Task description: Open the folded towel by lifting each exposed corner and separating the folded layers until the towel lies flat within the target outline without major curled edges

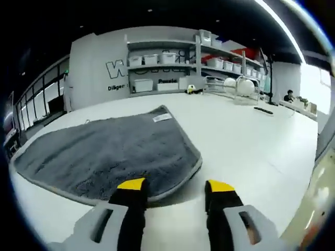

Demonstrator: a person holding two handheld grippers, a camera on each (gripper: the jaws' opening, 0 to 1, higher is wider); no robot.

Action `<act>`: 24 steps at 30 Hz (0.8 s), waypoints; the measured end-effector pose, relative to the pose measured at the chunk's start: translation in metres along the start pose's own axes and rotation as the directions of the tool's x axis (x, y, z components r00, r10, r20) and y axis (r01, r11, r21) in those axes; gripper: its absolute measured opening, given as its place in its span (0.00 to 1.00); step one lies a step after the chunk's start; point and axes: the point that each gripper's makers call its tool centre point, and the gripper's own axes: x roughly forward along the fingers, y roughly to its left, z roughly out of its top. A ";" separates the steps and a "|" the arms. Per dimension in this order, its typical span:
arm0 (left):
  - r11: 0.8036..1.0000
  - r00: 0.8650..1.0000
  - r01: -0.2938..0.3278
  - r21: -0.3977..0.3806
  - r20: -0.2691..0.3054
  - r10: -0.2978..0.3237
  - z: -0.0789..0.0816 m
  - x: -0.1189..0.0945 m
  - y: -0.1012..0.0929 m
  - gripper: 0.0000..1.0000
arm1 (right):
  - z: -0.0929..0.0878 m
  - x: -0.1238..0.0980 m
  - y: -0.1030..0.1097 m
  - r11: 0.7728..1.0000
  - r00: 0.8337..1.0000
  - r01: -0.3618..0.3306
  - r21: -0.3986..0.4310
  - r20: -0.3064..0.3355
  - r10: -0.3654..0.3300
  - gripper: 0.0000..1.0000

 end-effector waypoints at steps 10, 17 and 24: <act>0.999 0.999 -0.035 -0.040 0.002 0.035 -0.011 -0.010 0.020 0.99 | 0.015 0.001 -0.008 0.998 0.999 0.050 -0.049 0.000 -0.050 0.00; 0.998 0.999 -0.048 -0.049 0.001 0.048 -0.015 -0.014 0.028 0.99 | 0.006 0.001 -0.026 0.993 0.996 0.088 -0.075 -0.023 -0.090 0.11; 0.995 0.996 -0.087 -0.044 0.018 0.088 -0.003 -0.036 0.047 0.99 | 0.029 -0.079 0.040 1.000 0.975 -0.005 0.008 0.224 0.003 0.83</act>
